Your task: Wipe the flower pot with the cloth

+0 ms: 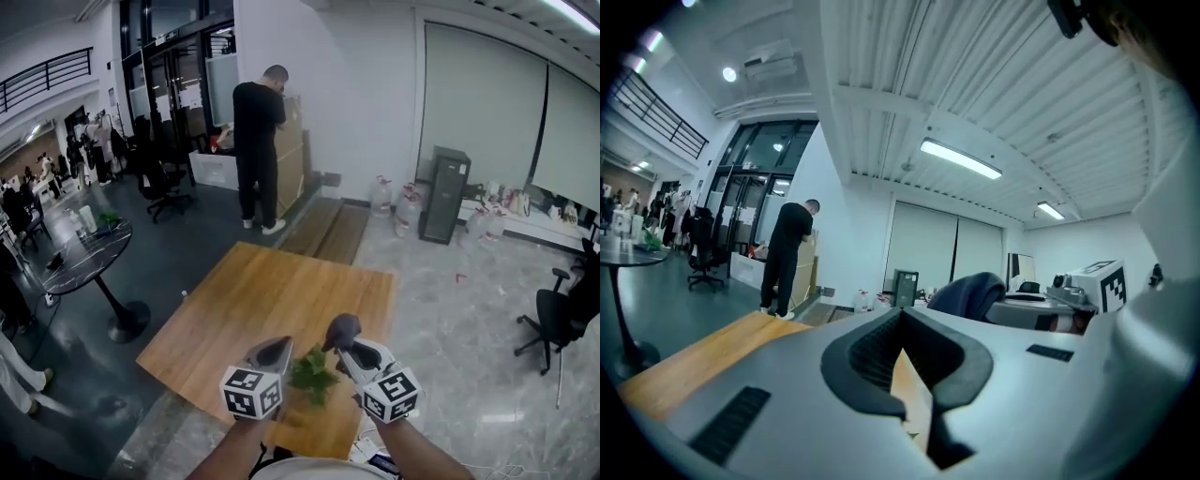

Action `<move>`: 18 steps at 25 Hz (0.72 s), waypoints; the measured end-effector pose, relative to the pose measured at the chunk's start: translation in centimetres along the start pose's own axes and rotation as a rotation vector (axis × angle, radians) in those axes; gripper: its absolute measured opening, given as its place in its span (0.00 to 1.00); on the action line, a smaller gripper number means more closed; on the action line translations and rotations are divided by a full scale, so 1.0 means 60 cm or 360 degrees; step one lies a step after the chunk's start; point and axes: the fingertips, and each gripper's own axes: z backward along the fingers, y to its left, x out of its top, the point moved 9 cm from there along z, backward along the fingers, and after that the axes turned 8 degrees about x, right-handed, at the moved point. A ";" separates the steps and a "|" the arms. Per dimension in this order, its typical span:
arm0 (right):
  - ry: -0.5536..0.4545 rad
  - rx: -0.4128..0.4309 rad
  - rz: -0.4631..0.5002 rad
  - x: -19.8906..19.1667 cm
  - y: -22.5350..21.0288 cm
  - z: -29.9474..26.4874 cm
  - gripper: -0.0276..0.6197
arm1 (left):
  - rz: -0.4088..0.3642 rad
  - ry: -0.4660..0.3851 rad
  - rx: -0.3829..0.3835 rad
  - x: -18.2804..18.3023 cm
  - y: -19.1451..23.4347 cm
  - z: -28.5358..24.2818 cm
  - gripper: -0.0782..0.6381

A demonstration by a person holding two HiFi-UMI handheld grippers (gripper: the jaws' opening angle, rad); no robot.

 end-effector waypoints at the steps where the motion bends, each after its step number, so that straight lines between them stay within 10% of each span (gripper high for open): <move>1: -0.0002 0.0000 0.0002 0.002 0.002 -0.002 0.12 | 0.0016 -0.0004 -0.0004 0.001 0.001 0.000 0.12; 18: -0.0038 -0.0042 -0.0027 0.006 -0.020 0.012 0.12 | 0.0043 0.0016 -0.0021 -0.006 -0.011 -0.019 0.12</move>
